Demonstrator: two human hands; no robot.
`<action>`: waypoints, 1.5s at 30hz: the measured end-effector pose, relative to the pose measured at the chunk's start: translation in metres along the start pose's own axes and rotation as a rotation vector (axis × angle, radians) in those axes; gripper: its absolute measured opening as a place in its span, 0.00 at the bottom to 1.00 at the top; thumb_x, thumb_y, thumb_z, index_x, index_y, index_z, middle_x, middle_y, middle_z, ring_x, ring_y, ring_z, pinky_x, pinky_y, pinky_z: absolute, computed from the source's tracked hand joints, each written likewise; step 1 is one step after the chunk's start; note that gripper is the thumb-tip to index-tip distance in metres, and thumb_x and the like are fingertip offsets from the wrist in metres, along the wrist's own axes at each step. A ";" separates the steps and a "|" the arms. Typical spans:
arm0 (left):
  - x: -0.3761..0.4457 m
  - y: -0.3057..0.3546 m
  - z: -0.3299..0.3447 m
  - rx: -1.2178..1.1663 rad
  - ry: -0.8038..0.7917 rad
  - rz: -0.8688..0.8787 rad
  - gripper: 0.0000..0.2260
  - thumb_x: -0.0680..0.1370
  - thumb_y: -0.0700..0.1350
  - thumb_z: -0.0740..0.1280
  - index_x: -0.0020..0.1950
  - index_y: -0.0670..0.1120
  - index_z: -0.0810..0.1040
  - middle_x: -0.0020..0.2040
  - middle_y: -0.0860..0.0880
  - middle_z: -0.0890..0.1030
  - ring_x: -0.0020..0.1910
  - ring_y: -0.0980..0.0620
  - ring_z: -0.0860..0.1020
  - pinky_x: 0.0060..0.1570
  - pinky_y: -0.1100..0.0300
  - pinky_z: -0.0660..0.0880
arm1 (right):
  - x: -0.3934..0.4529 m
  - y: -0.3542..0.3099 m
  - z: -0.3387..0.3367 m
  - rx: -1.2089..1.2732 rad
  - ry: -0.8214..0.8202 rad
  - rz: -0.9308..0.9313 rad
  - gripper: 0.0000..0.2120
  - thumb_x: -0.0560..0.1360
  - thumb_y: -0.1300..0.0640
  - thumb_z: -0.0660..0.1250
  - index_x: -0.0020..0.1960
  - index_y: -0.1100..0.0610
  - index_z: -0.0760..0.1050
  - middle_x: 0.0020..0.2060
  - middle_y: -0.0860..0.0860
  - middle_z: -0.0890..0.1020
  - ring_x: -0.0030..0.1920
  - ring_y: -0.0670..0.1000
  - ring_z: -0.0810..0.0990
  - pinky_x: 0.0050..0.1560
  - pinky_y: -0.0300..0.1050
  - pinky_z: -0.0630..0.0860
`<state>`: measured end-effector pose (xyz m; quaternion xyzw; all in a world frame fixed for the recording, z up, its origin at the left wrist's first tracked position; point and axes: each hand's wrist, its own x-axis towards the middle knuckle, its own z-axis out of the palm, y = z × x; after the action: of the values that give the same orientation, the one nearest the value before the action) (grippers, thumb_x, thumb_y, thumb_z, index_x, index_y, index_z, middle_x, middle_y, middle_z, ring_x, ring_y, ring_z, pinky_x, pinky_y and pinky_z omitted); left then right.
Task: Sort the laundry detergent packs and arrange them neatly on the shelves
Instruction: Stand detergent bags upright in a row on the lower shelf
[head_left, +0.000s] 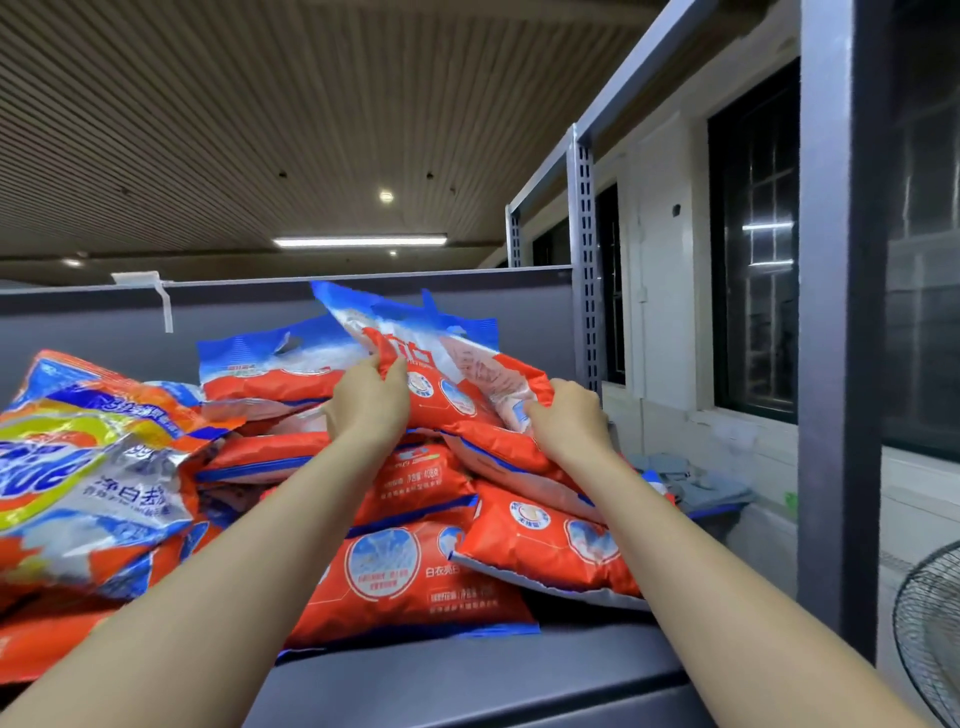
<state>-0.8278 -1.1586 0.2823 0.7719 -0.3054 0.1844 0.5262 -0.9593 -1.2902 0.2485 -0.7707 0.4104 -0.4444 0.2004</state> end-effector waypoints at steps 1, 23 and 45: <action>-0.003 0.001 -0.003 -0.028 0.051 0.054 0.16 0.80 0.54 0.58 0.60 0.47 0.78 0.57 0.42 0.80 0.58 0.39 0.75 0.52 0.52 0.68 | -0.003 -0.002 -0.002 0.031 0.049 -0.004 0.12 0.77 0.51 0.63 0.54 0.59 0.76 0.54 0.60 0.80 0.55 0.63 0.77 0.46 0.47 0.69; -0.054 -0.094 -0.137 -0.587 -0.021 -0.097 0.07 0.78 0.44 0.61 0.43 0.49 0.77 0.38 0.52 0.81 0.34 0.55 0.81 0.37 0.61 0.78 | -0.135 -0.091 0.011 -0.202 0.159 -0.508 0.23 0.76 0.48 0.62 0.70 0.51 0.68 0.70 0.50 0.69 0.69 0.55 0.64 0.67 0.50 0.58; -0.080 -0.120 -0.146 -0.484 0.495 -0.225 0.18 0.80 0.50 0.57 0.59 0.40 0.77 0.58 0.41 0.80 0.57 0.41 0.76 0.53 0.57 0.69 | -0.167 -0.022 -0.024 -0.045 0.155 0.269 0.33 0.70 0.39 0.69 0.64 0.60 0.68 0.60 0.57 0.76 0.57 0.61 0.76 0.48 0.49 0.69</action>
<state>-0.8022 -0.9707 0.2054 0.5857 -0.1169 0.2291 0.7686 -1.0146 -1.1410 0.1886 -0.6764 0.5341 -0.4625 0.2082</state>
